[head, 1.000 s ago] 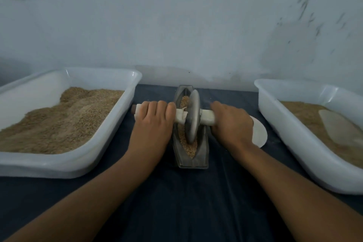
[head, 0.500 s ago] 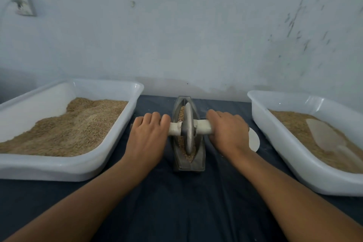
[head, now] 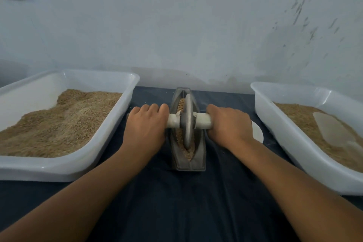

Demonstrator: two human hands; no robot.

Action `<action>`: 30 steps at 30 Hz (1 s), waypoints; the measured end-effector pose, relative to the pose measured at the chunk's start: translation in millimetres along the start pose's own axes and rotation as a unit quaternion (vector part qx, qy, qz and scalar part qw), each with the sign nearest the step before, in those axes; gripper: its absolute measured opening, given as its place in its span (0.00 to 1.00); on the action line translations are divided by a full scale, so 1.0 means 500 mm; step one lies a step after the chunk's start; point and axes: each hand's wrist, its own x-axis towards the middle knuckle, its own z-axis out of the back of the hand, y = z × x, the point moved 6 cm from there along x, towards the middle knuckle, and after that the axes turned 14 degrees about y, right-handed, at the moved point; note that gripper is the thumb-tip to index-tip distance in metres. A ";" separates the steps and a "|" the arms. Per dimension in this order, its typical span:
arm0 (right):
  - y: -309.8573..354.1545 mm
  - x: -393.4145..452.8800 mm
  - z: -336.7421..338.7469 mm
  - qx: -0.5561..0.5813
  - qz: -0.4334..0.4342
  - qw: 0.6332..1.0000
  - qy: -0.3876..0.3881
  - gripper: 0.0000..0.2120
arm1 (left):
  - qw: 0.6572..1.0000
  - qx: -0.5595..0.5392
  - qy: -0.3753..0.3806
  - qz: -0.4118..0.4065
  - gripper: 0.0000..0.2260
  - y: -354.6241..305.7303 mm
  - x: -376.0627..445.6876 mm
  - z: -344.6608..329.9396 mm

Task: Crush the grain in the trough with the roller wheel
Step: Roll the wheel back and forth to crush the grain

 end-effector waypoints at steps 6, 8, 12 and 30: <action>-0.015 0.086 -0.025 0.002 0.020 0.993 0.119 0.08 | 0.999 0.019 0.015 0.026 0.17 0.013 0.066 -0.030; -0.020 0.113 -0.031 0.006 0.030 0.986 0.162 0.07 | 0.999 0.034 0.019 0.036 0.14 0.016 0.089 -0.036; -0.028 0.159 -0.049 0.065 0.040 0.955 0.285 0.06 | 0.996 0.046 0.057 0.053 0.06 0.022 0.143 -0.044; -0.024 0.182 -0.026 0.056 0.032 0.954 0.292 0.08 | 0.995 -0.009 0.076 0.059 0.08 0.045 0.161 -0.063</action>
